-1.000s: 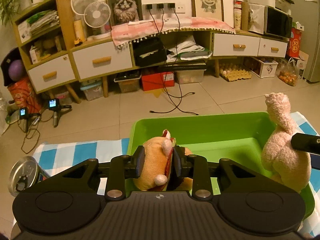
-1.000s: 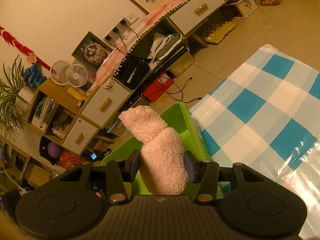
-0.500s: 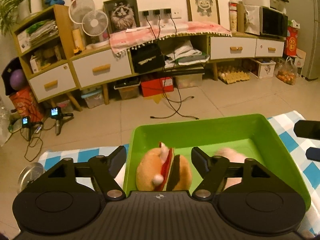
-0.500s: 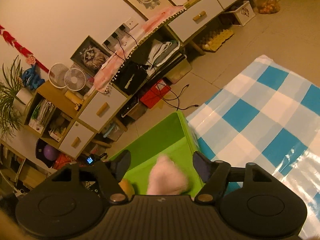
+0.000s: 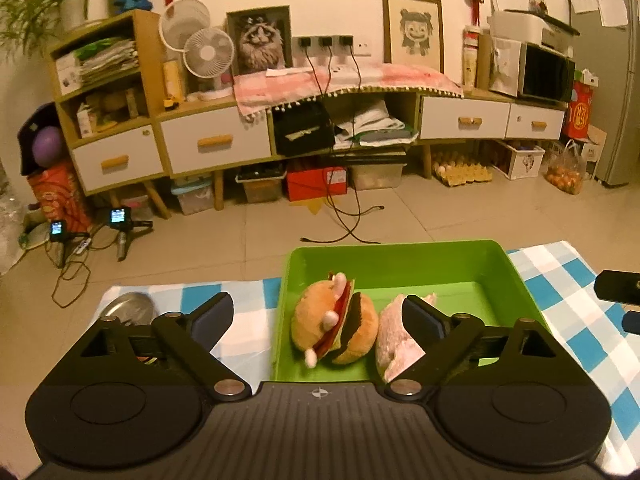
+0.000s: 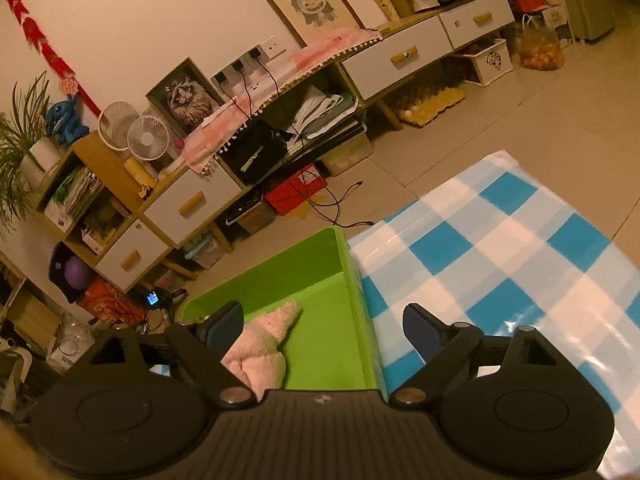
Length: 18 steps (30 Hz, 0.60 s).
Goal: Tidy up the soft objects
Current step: 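Carry both plushes over the green tray and open both grippers to drop them, then move both open grippers back over the pile on the tablecloth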
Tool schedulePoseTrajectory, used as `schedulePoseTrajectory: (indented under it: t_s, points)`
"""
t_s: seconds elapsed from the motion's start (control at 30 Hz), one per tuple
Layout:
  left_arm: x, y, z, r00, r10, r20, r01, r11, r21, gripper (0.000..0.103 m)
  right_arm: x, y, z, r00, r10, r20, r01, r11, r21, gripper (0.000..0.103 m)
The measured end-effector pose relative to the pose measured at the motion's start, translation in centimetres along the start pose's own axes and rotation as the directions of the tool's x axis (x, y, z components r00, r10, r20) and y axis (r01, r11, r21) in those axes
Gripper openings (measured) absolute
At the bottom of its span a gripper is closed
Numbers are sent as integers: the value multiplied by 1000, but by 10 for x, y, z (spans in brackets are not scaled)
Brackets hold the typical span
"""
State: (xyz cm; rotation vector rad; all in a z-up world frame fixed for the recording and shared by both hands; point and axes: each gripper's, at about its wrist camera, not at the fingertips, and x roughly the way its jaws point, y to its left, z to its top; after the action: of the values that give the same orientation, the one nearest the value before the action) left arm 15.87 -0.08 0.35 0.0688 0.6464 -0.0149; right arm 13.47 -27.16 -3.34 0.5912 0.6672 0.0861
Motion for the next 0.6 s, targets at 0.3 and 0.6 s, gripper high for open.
schedulePoseTrajectory:
  t_s: [0.3,0.6]
  points:
    - [-39,8,-20,998,-62,26,63,998,-27,97,-40,15,-15,1000,-28,10,29,994,-107,66]
    - [-69,16,-51,998,-59,26,59,998,-13,98,-77,23,-39,996,-45,71,59,978,-198,68]
